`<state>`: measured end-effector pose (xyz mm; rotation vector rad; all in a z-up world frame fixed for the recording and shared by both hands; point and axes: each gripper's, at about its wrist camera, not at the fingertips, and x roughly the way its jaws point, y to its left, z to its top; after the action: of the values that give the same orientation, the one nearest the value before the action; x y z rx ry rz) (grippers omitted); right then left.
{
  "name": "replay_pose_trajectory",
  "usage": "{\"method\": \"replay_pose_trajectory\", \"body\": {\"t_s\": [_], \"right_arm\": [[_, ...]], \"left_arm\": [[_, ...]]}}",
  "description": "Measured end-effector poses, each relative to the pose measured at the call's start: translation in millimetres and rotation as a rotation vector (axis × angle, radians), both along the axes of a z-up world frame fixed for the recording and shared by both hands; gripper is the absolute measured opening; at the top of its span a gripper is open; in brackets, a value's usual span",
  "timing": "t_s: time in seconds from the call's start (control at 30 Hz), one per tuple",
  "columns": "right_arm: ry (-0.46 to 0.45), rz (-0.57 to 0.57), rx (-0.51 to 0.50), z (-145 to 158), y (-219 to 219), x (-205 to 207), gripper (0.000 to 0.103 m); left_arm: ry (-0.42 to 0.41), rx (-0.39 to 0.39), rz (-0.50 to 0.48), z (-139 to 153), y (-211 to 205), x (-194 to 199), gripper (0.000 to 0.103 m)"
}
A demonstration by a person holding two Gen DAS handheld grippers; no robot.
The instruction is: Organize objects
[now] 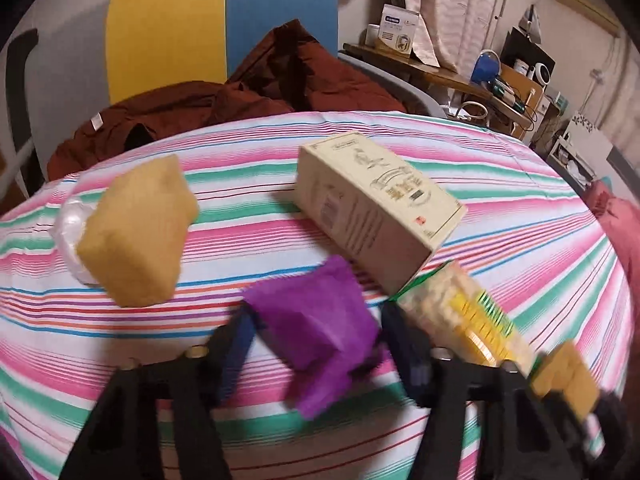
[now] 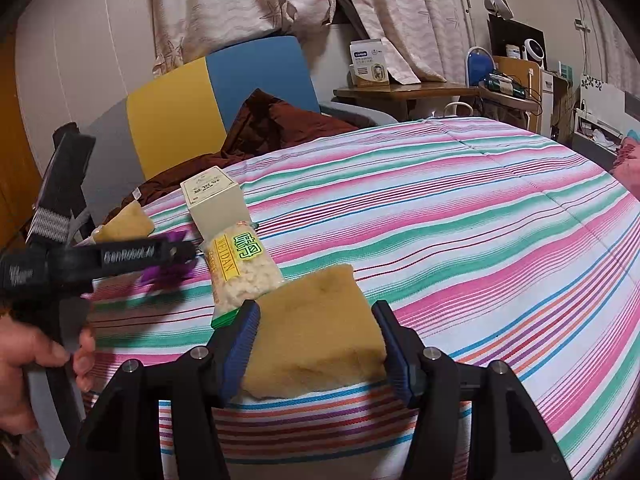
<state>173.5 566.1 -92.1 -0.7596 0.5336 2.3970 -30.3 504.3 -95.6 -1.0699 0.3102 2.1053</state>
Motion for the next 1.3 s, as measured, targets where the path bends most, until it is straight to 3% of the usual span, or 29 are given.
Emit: {"method": "replay_pose_trajectory", "body": {"t_s": [0.2,0.4,0.53,0.73,0.93,1.1,1.3], "right_arm": [[-0.006,-0.006,0.017,1,-3,0,0.058],[-0.010,-0.036,0.060,5,-7,1,0.055],[0.016,-0.043,0.121,12,-15,5,0.055],[0.023,0.042,0.249,22,-41,-1,0.055],[-0.015,0.066,0.253,20,-43,-10,0.055],[-0.028,0.058,0.257,18,-45,-12,0.055],[-0.054,0.086,0.336,19,-62,-16,0.055]], "left_arm": [[0.029,0.013,-0.005,0,-26,3,0.049],[0.033,0.079,0.082,4,-71,10,0.048],[0.064,0.121,0.088,9,-100,26,0.048],[0.127,0.129,0.069,15,-120,47,0.048],[0.157,0.139,0.048,22,-139,65,0.048],[0.140,0.143,0.052,21,-161,74,0.049],[0.107,0.185,0.076,30,-197,83,0.048]]}}
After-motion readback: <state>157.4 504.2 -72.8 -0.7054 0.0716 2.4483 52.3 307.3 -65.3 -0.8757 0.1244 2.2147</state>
